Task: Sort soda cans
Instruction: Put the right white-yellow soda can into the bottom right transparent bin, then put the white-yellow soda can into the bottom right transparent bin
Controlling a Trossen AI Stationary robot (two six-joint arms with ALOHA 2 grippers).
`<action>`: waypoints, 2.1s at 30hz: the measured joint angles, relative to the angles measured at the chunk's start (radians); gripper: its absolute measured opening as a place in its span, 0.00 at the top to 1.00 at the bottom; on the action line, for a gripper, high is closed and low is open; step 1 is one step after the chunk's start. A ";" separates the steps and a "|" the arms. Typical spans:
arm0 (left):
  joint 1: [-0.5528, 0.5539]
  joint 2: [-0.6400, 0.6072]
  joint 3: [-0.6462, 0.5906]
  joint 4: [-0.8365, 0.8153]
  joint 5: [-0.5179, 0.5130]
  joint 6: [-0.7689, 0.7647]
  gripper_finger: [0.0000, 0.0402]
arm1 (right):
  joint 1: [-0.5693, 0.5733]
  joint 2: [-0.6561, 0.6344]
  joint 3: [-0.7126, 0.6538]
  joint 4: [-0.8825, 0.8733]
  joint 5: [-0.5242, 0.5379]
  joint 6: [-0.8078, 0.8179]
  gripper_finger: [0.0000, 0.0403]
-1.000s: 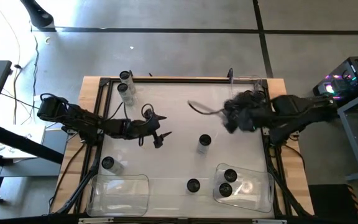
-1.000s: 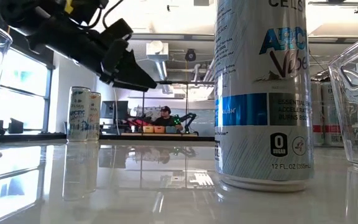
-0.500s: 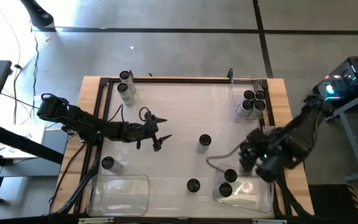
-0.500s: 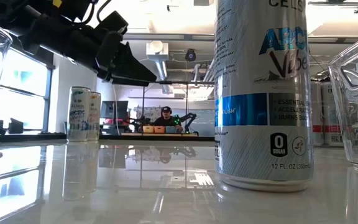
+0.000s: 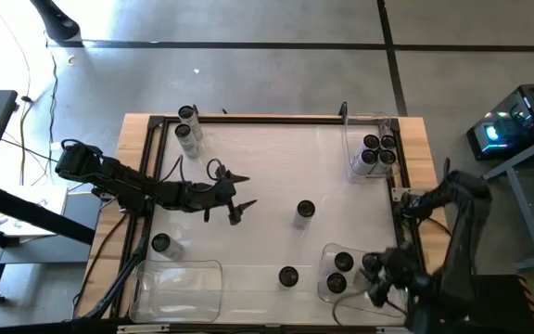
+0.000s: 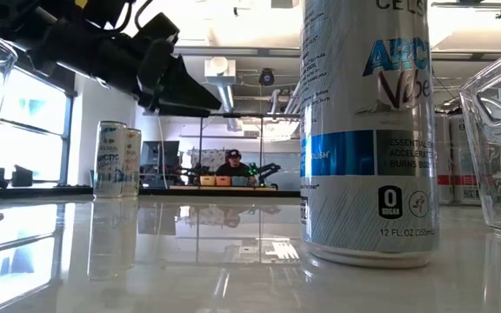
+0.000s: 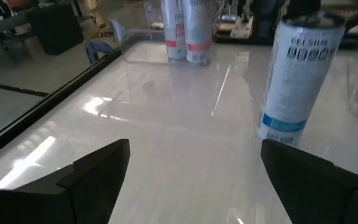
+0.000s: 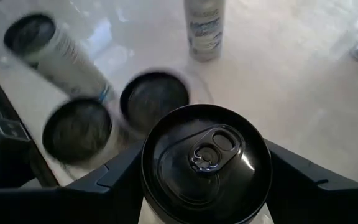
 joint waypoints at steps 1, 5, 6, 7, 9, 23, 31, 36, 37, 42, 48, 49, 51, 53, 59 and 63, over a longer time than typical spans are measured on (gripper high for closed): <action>0.000 0.000 0.000 0.011 0.000 0.000 0.11 | 0.017 0.031 0.000 -0.001 0.015 0.020 0.40; 0.000 0.000 0.000 0.062 0.000 0.000 0.11 | 0.049 0.136 -0.016 0.007 0.062 0.081 0.40; 0.000 0.000 0.000 0.077 0.000 0.000 0.11 | 0.051 0.152 -0.034 0.004 0.065 0.101 0.40; 0.000 0.000 0.000 0.087 0.000 0.000 0.11 | 0.054 0.164 -0.057 0.000 0.074 0.125 0.40; 0.000 0.000 0.000 0.110 0.001 0.000 0.11 | 0.060 0.172 -0.107 -0.008 0.134 0.160 0.40; 0.000 0.000 0.000 0.135 0.003 -0.010 0.11 | 0.044 0.166 -0.162 0.031 0.252 0.148 0.40; 0.000 0.000 0.000 0.134 0.003 -0.010 0.11 | -0.004 0.171 -0.162 0.064 0.273 0.070 0.40; 0.000 0.000 0.000 0.134 0.010 -0.010 0.11 | -0.019 0.171 -0.162 0.071 0.265 0.056 0.40; 0.000 0.000 0.000 0.134 0.010 -0.010 0.11 | -0.020 0.171 -0.162 0.070 0.260 0.056 0.40; 0.000 0.000 0.000 0.134 0.010 -0.011 0.11 | -0.020 0.171 -0.161 0.053 0.248 0.083 0.25; 0.000 0.000 0.000 0.144 0.009 -0.011 0.11 | -0.020 0.153 -0.112 0.000 0.238 0.109 0.10; 0.000 0.000 0.001 0.152 0.010 -0.011 0.11 | -0.020 0.146 -0.105 -0.001 0.237 0.098 0.09; 0.000 0.000 0.002 0.164 0.010 -0.011 0.11 | -0.020 0.131 -0.079 -0.001 0.233 0.082 0.09; -0.004 0.000 0.002 0.172 0.009 -0.015 0.11 | -0.020 0.112 -0.048 -0.002 0.225 0.051 0.09; -0.094 0.000 0.073 0.064 -0.168 0.120 0.12 | -0.029 0.074 0.082 -0.002 0.227 -0.081 0.08; -0.146 -0.011 0.223 -0.227 -0.214 0.160 0.12 | -0.062 0.066 0.165 -0.002 0.375 -0.237 0.08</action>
